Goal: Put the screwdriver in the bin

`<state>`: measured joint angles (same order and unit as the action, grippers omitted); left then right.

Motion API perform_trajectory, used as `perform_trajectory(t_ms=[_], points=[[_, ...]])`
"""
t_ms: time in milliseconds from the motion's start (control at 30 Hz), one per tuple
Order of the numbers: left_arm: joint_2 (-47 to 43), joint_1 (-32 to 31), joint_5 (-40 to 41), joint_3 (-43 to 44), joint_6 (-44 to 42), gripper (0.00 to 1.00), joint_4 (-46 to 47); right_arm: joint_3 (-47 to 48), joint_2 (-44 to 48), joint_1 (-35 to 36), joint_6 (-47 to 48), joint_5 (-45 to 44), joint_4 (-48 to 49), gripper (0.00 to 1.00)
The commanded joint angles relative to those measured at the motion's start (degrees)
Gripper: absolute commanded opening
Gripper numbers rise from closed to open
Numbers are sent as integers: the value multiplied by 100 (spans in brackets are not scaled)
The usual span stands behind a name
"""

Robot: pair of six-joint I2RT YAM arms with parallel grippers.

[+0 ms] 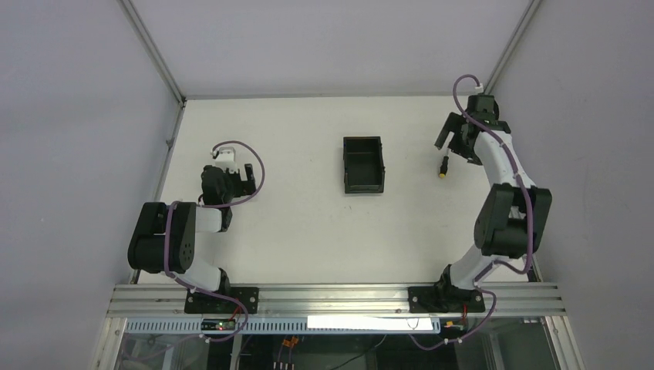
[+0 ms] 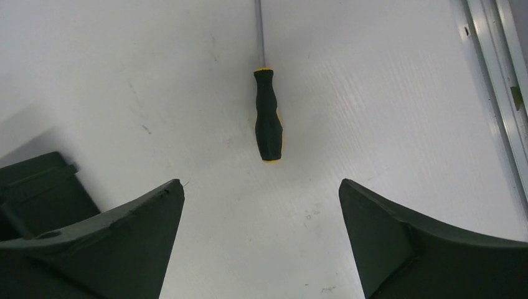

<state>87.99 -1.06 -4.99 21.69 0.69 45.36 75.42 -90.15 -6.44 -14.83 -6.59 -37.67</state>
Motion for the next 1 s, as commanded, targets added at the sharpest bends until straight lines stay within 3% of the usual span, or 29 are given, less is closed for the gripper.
perform_trajectory(t_ms=[0,167,433,500,767,967], points=[[-163,-8,-11,-16,10,99,152,723,-1043,20,131,-222,-571,98],[-161,-8,-15,-16,10,99,153,1396,-2055,11,239,-171,-723,89],[-160,-8,-13,-16,10,99,155,1507,-2760,11,218,-139,-605,63],[-159,-8,-10,-16,10,99,157,1483,-2864,10,230,-182,-556,61],[-156,-7,-10,-16,10,99,158,1398,-2866,11,275,-327,-366,19],[-151,-8,-10,-16,15,99,157,1557,-2294,20,672,-153,-346,7]])
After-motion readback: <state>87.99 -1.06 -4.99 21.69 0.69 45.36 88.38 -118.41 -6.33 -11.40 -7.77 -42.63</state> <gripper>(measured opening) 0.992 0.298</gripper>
